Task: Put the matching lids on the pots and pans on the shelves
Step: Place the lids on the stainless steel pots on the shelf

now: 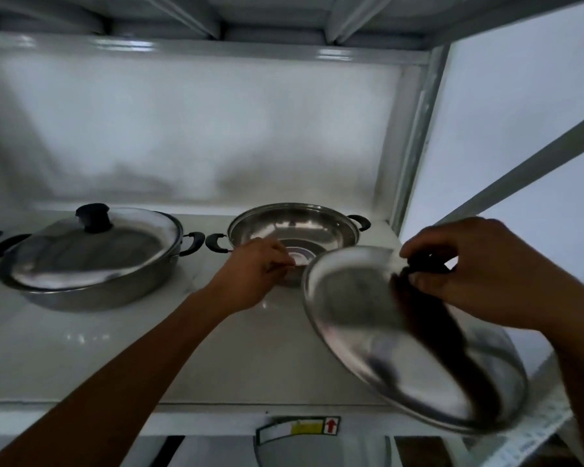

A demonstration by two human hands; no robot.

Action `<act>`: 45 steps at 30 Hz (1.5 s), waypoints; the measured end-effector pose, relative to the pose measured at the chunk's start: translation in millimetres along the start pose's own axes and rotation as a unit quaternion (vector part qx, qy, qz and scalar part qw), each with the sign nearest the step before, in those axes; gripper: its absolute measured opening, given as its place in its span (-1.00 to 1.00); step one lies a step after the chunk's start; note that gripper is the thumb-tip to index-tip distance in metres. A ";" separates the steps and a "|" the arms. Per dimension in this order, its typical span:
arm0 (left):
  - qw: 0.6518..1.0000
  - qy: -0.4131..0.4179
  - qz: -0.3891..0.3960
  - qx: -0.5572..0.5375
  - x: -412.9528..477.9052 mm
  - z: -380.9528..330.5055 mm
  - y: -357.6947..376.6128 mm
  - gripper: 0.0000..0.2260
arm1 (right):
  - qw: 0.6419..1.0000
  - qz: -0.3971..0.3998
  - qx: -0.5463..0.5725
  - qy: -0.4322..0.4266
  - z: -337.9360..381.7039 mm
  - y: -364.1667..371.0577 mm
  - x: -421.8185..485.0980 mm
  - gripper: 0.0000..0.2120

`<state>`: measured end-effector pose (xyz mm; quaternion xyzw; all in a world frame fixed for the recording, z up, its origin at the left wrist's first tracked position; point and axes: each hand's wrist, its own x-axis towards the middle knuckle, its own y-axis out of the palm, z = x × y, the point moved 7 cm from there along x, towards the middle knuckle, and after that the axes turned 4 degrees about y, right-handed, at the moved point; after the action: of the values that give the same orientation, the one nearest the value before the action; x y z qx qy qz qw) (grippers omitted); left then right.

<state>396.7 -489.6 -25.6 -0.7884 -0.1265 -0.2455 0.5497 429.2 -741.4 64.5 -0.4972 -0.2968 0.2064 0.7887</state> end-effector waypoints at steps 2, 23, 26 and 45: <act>1.000 0.018 0.002 -0.015 -10.1 -7.7 -1.0 -0.83 | 0.998 -0.052 0.042 -0.005 2.9 -23.6 3.4 -0.80; 0.908 -0.256 -0.279 -0.179 -26.6 47.3 -69.8 -0.83 | 0.994 -0.064 0.012 -0.083 78.6 93.7 141.7 -0.73; 0.907 -0.263 -0.271 -0.187 -25.8 47.0 -66.2 -0.85 | 0.995 -0.057 0.006 -0.086 78.8 98.9 139.7 -0.76; 0.920 -0.264 -0.226 -0.182 -35.3 58.8 -57.5 -0.81 | 0.994 -0.081 -0.008 -0.076 81.5 106.9 142.2 -0.69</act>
<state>354.3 -411.5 -14.1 -0.8615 -0.3951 -0.1648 0.2732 476.2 -554.2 31.8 -0.4604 -0.3964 0.1768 0.7743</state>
